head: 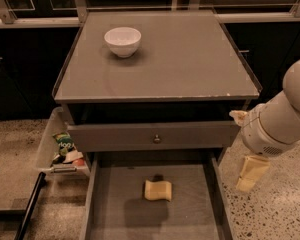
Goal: Pick sponge from middle drawer and place on counter
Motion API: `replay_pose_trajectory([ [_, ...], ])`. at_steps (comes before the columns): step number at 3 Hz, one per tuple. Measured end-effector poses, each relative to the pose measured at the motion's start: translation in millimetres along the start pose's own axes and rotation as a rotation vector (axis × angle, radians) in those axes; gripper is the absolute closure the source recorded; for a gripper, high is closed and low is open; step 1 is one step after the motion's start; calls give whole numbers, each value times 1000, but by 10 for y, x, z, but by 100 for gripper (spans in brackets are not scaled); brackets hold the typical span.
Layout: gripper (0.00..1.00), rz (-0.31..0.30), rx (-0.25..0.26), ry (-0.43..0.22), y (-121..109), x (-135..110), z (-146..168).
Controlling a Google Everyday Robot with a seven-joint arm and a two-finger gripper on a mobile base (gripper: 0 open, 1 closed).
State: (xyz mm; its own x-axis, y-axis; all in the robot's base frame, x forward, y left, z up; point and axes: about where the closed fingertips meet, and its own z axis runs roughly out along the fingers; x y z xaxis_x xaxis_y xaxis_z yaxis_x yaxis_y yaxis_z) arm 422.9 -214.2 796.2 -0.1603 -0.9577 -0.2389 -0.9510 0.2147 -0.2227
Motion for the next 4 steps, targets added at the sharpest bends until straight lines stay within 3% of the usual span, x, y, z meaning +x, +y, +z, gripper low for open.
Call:
replay_pose_trajectory([
  [2, 0, 12, -13, 2, 25, 36, 84],
  [4, 0, 46, -131, -45, 364, 235, 1218],
])
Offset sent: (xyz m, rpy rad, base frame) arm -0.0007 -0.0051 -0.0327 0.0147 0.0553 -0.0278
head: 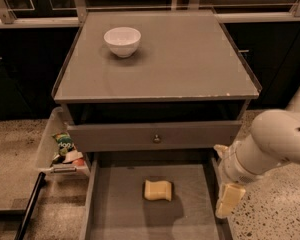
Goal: Pick sponge from middle drawer and place on counter
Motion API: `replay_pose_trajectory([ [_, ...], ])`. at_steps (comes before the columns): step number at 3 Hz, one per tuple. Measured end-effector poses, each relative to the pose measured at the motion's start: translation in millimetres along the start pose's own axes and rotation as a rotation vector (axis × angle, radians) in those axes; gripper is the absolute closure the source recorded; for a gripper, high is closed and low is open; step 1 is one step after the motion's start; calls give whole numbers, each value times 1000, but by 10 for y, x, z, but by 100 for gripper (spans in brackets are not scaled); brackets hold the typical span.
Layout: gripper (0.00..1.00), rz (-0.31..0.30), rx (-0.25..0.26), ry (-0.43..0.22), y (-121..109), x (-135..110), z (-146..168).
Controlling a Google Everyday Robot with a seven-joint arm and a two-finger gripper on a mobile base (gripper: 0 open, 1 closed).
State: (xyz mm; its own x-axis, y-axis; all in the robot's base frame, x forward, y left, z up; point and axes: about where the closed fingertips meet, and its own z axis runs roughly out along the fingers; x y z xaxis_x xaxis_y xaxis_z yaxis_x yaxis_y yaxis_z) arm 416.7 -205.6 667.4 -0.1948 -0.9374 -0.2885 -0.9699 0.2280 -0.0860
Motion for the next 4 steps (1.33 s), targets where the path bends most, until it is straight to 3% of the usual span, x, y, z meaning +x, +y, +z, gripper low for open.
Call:
replay_pose_trajectory([
  [1, 0, -3, -54, -50, 45, 85, 743],
  [2, 0, -3, -54, -50, 45, 85, 743],
  [3, 0, 2, -47, -64, -15, 61, 977],
  [4, 0, -3, -17, -97, -170, 52, 1479],
])
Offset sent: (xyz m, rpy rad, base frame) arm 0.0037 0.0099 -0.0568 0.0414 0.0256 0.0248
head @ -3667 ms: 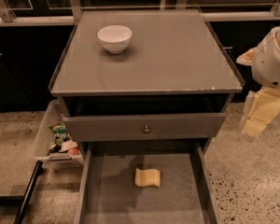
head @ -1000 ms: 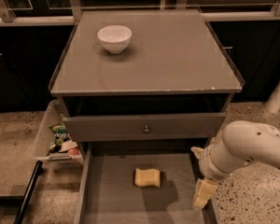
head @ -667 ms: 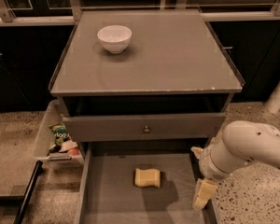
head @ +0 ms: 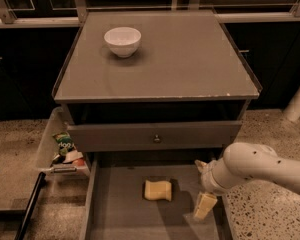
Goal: Pick sponge from middle drawer and place on counter
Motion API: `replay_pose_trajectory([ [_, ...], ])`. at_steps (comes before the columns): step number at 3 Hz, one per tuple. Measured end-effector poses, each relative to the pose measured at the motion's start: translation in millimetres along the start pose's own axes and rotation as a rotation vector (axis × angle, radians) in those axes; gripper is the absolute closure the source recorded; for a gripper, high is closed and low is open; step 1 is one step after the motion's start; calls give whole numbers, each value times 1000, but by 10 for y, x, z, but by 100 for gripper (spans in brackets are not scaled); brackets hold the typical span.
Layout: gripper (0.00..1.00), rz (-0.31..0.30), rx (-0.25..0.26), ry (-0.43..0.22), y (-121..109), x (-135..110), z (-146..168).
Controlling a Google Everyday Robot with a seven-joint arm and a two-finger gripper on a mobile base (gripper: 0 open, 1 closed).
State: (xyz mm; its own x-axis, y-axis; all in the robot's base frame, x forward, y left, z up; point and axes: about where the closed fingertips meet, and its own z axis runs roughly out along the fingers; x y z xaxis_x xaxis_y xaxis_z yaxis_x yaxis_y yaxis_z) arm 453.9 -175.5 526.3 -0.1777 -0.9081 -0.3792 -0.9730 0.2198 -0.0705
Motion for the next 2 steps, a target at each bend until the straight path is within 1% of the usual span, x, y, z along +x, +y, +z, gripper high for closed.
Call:
replay_pose_trajectory([
  [1, 0, -8, 14, -75, -142, 8, 461],
  [2, 0, -20, -15, -135, -175, -4, 941],
])
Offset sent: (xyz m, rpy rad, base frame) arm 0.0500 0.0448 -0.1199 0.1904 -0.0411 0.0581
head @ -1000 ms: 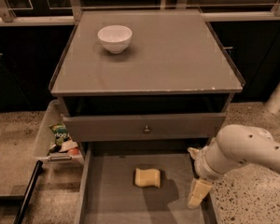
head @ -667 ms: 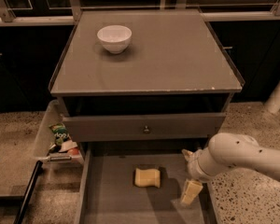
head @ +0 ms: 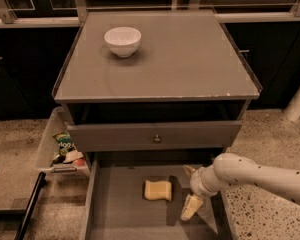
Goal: Pick sponge from middle drawer and place on counter
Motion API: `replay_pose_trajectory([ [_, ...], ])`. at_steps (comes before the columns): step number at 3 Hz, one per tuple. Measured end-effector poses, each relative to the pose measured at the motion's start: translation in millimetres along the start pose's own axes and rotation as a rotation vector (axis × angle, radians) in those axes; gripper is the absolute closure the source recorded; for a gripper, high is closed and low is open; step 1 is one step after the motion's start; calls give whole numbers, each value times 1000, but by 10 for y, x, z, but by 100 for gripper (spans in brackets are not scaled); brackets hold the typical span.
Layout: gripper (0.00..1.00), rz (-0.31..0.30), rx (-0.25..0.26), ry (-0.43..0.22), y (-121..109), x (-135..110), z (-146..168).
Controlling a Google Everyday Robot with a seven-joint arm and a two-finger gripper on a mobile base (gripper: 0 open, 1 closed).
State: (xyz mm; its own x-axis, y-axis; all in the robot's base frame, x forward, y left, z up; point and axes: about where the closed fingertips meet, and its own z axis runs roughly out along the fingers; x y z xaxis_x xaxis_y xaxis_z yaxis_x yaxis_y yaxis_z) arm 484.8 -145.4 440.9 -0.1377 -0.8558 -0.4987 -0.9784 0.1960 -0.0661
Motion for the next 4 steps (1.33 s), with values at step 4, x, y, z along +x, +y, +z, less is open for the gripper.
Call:
replay_pose_trajectory([
  [4, 0, 5, -75, -204, -110, -367, 644],
])
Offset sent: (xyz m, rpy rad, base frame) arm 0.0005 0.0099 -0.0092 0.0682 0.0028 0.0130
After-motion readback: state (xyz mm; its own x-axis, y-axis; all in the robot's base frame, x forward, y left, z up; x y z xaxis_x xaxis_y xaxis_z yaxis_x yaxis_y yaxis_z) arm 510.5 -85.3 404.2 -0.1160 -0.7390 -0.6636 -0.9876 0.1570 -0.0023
